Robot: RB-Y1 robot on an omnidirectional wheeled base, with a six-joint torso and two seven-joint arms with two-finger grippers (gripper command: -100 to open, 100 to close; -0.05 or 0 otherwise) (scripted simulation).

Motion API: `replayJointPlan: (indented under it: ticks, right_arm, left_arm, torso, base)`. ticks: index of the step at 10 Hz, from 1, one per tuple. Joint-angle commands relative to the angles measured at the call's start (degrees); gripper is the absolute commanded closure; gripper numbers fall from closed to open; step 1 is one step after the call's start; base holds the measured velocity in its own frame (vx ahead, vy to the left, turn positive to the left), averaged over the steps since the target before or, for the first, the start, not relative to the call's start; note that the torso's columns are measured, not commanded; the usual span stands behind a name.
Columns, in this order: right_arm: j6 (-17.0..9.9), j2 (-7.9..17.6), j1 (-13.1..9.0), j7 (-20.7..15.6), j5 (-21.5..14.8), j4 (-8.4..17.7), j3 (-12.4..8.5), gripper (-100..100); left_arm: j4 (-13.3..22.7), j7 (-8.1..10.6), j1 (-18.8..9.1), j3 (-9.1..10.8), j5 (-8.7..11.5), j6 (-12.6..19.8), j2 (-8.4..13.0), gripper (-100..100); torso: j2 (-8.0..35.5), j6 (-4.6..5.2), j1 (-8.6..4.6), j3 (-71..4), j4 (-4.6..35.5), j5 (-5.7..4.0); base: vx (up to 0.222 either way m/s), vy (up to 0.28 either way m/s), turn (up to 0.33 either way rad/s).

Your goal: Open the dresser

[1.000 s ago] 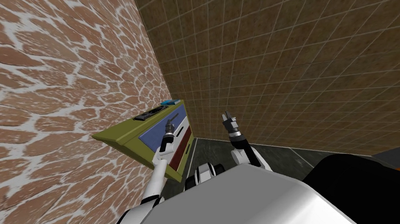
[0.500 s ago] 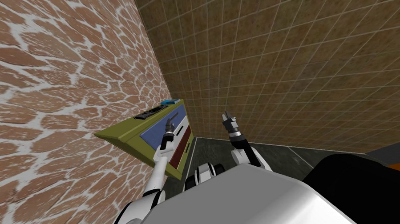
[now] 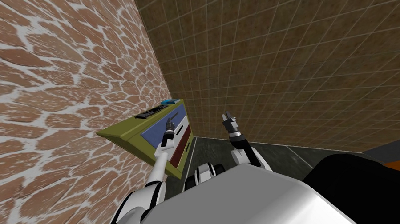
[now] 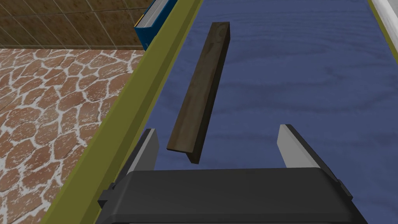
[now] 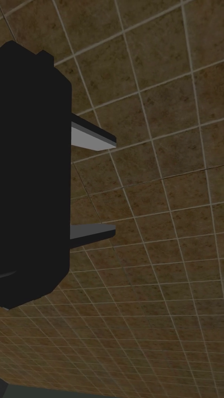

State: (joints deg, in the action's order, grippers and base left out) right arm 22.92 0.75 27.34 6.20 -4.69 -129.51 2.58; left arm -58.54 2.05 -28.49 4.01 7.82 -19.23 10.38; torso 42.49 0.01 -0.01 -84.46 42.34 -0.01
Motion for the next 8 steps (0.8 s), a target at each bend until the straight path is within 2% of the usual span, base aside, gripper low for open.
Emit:
replayJointPlan:
  ticks: [1,3,4,5,7,8]
  right_arm:
    - [0.00,0.00,-0.01,0.00,0.00,0.00,0.00,0]
    - [0.00,0.00,0.01,0.00,0.00,0.00,0.00,0]
    - [0.00,0.00,0.01,0.00,0.00,0.00,0.00,0]
    - [0.00,0.00,0.01,0.00,0.00,0.00,0.00,0]
    - [0.00,0.00,0.00,0.00,0.00,0.00,0.00,0]
    - [0.00,0.00,0.00,0.00,0.00,0.00,0.00,0]
  left_arm:
    - [4.56,-0.07,-4.73,0.56,0.38,-1.36,0.35,-100]
    - [8.59,-0.07,-5.71,0.56,0.38,-1.36,0.35,-100]
    - [8.72,-0.07,-5.71,0.56,0.38,-1.36,0.35,-100]
    - [11.30,-0.38,-8.62,1.82,1.14,-3.48,0.90,-100]
    - [14.01,-0.38,-11.86,1.82,1.14,-3.48,0.90,-100]
    - [15.97,-0.38,-12.56,1.82,1.14,-3.48,0.90,-100]
  torso:
    - [0.11,0.00,0.01,0.09,0.04,0.01]
    - [-0.36,-0.02,0.01,-0.20,-0.11,0.01]
    - [-0.44,-0.02,0.02,-0.26,-0.14,0.02]
    - [-0.38,-0.01,0.02,-0.22,-0.12,0.02]
    - [0.09,0.00,-0.01,0.09,0.04,0.01]
    - [-0.15,-0.01,0.00,-0.06,-0.02,0.00]
  base:
    - [-0.067,0.003,-0.002]
    - [-0.010,0.001,0.000]
    - [0.008,-0.002,0.003]
    - [-0.085,0.003,-0.023]
    - [-0.089,-0.001,-0.009]
    - [-0.012,0.004,0.000]
